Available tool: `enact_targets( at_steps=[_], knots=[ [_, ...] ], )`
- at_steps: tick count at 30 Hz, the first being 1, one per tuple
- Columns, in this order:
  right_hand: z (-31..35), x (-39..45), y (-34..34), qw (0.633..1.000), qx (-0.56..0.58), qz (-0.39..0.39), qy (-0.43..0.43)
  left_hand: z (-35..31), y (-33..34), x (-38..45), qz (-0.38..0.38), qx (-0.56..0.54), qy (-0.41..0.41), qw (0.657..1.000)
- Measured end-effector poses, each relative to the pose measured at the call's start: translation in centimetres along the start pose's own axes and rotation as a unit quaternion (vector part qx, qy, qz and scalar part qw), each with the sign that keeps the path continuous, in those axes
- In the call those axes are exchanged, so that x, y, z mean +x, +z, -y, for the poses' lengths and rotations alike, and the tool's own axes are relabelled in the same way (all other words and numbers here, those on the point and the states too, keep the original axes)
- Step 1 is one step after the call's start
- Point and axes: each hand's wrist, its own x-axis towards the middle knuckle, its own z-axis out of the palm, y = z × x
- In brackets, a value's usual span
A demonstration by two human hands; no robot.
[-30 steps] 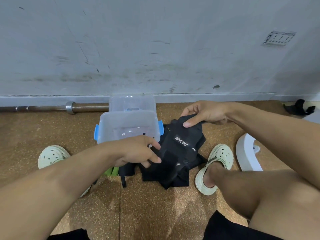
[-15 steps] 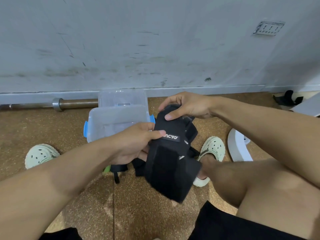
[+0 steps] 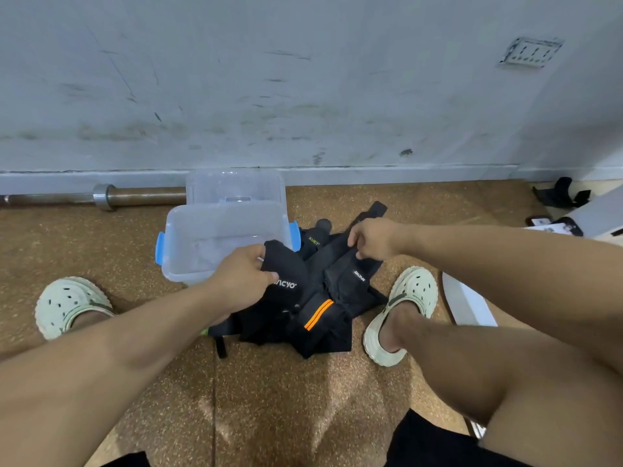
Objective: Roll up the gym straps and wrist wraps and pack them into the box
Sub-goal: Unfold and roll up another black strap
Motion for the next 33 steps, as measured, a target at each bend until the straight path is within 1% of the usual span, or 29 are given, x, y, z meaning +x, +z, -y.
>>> enact_targets(
  at_steps=[2,3,6,9,14,16,19,22,25,26,27,28,29,30,31,33],
  knots=[
    [-0.3,1.0,1.1,0.996,-0.082,0.024,-0.004,-0.3,0.1,0.3,-0.013,-0.006,0.003,1.000],
    [-0.5,1.7,1.9,0.994,-0.104,0.035,-0.006,-0.4,0.1,0.5,-0.017,-0.015,0.005,1.000],
    [-1.6,4.2,5.4,0.993,-0.102,0.052,-0.014,-1.0,-0.2,0.7,-0.021,-0.031,0.007,0.999],
    [-2.9,6.6,9.3,0.994,-0.104,0.035,-0.015,-1.7,-0.5,0.9,-0.025,-0.043,0.013,0.999],
    [-4.0,7.7,13.0,0.966,-0.237,0.103,-0.026,-2.5,-0.8,1.5,-0.029,-0.067,0.000,0.997],
    [-4.5,7.9,13.8,0.960,-0.263,0.089,-0.034,-2.6,-1.1,1.7,-0.041,-0.070,-0.005,0.997],
    [-4.5,8.0,14.6,0.953,-0.297,0.030,-0.052,-2.6,-1.4,1.9,-0.057,-0.076,-0.013,0.995],
    [-4.9,7.7,15.1,0.939,-0.339,-0.008,-0.046,-2.5,-1.7,2.0,-0.062,-0.078,-0.014,0.995],
    [-6.0,7.3,14.8,0.919,-0.390,-0.010,-0.051,-2.6,-2.0,2.0,-0.063,-0.085,-0.008,0.994],
    [-6.3,7.3,14.2,0.924,-0.380,-0.017,-0.049,-2.8,-2.2,2.0,-0.063,-0.089,-0.005,0.994],
    [-6.5,7.3,13.3,0.938,-0.344,-0.031,-0.044,-2.9,-2.3,2.0,-0.063,-0.096,-0.001,0.993],
    [-6.5,7.3,12.1,0.958,-0.277,-0.056,-0.036,-3.1,-2.5,2.0,-0.063,-0.101,0.002,0.993],
    [-6.4,7.3,10.7,0.978,-0.186,-0.092,-0.028,-3.3,-2.7,1.9,-0.064,-0.106,0.007,0.992],
    [-6.1,7.2,9.0,0.987,-0.091,-0.128,-0.018,-3.5,-2.8,1.9,-0.069,-0.108,0.012,0.992],
    [-5.6,6.9,7.0,0.987,-0.010,-0.160,-0.015,-3.7,-3.0,1.8,-0.074,-0.110,0.018,0.991],
    [-4.1,5.6,3.0,0.971,0.095,-0.220,-0.029,-4.0,-3.4,1.5,-0.083,-0.119,0.032,0.989]
  ],
)
